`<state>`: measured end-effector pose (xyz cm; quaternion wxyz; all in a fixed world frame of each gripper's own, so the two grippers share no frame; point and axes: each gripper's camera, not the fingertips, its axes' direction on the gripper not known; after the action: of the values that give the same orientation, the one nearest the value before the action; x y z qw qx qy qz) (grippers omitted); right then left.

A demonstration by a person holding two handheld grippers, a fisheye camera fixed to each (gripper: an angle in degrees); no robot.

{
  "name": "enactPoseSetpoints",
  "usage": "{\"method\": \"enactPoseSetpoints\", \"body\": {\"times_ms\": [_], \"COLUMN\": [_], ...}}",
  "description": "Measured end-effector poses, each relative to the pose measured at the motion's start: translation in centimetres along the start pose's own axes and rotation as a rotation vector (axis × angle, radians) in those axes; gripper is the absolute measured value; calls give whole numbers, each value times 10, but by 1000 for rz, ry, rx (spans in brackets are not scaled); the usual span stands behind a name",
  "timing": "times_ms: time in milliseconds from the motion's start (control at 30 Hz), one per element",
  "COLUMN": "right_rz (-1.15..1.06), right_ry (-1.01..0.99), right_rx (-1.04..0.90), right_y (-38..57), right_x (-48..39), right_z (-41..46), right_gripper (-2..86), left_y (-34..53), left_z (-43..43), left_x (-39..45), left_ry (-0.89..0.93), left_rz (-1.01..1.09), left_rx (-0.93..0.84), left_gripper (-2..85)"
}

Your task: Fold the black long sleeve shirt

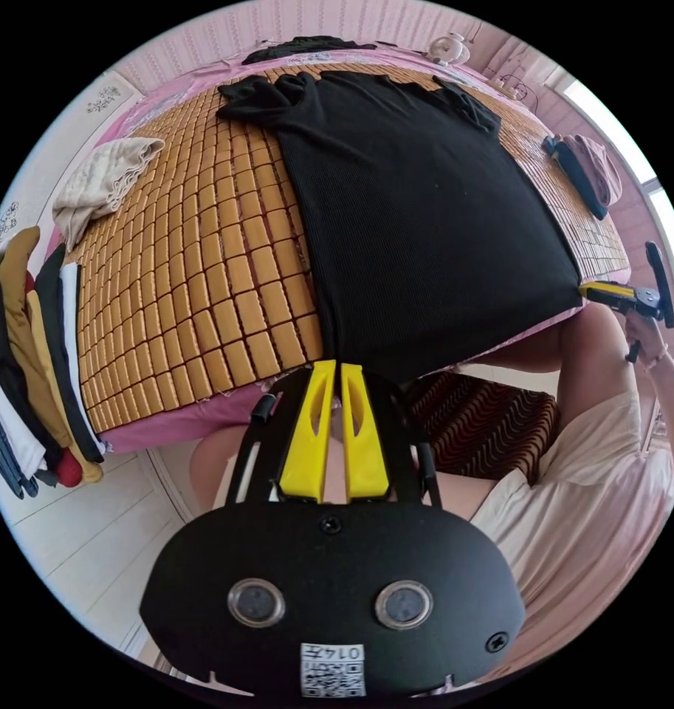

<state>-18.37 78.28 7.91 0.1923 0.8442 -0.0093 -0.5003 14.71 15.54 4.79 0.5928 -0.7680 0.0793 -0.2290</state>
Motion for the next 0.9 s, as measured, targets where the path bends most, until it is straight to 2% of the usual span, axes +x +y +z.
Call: {"method": "enactPoseSetpoints", "body": {"times_ms": [167, 367, 533, 733, 900], "right_rz": [-35, -77, -61, -12, -24], "right_ry": [29, 107, 78, 23, 25], "right_rx": [-8, 8, 45, 36, 3], "right_y": [-2, 1, 9, 12, 18], "right_x": [-7, -19, -15, -5, -2], "right_z": [1, 2, -4, -9, -10], "right_gripper": [-5, -6, -6, -7, -9], "left_y": [-4, 3, 13, 41, 68], "left_z": [12, 20, 20, -3, -12], "left_x": [13, 8, 8, -2, 10], "left_ry": [-61, -11, 13, 78, -27], "left_rz": [32, -7, -6, -42, -58], "left_rx": [-47, -46, -34, 146, 281], "left_gripper": [-7, -6, 2, 18, 26]}}
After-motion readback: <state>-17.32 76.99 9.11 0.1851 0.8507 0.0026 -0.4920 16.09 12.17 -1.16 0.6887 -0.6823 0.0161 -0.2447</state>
